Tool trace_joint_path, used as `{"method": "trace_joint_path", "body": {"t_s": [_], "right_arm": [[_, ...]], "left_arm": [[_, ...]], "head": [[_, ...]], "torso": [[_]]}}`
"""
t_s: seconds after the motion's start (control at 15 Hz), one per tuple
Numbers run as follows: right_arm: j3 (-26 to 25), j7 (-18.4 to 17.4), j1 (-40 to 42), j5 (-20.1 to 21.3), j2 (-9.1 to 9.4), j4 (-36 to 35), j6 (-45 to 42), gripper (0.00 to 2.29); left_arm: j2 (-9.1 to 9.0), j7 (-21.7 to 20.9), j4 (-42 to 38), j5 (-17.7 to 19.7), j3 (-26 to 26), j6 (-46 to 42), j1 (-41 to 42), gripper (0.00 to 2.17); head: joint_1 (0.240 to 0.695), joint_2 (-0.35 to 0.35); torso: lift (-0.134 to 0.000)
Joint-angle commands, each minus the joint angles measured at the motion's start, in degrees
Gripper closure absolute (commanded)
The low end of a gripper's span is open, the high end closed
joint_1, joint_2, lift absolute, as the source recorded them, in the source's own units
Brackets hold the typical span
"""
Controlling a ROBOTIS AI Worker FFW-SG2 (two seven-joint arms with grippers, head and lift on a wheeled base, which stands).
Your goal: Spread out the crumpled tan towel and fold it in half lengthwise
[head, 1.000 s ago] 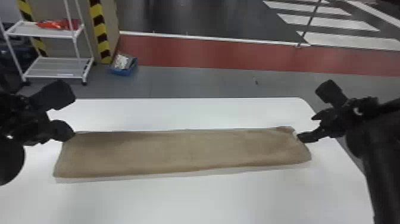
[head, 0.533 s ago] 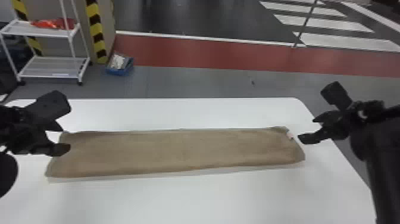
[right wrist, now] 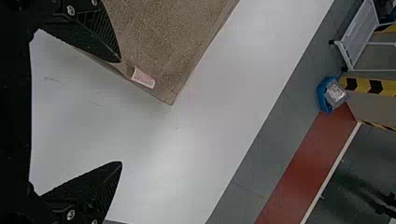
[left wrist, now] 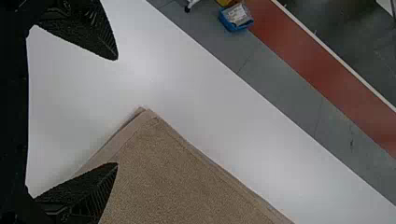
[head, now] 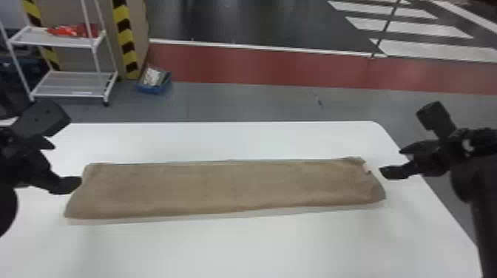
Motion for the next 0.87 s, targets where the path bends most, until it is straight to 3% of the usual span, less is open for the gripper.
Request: {"method": "trace_joint_path", "body": {"t_s": [0.0, 0.4, 0.8], "right_arm": [[-0.2, -0.1, 0.8, -1.1, 0.00, -1.5, 3.9, 0.12], [-0.3, -0.1, 1.6, -1.7, -0.36, -2.3, 6.9, 0.12], [-0.4, 0.1, 2.9, -4.7, -1.85, -4.0, 11.1, 0.12]], "left_arm": [[-0.01, 0.1, -0.1, 1.9, 1.4, 1.3, -0.1, 0.09], [-0.45, 0.4, -0.4, 2.6, 2.6, 5.2, 0.1, 0.11], [-0.80, 1.6, -3.5, 3.3, 3.0, 8.9, 1.6, 0.16]], "head": [[0.695, -0.150], [0.695, -0.145], [0.695, -0.147]], "torso": [[-0.124], [-0.124], [-0.124]]}}
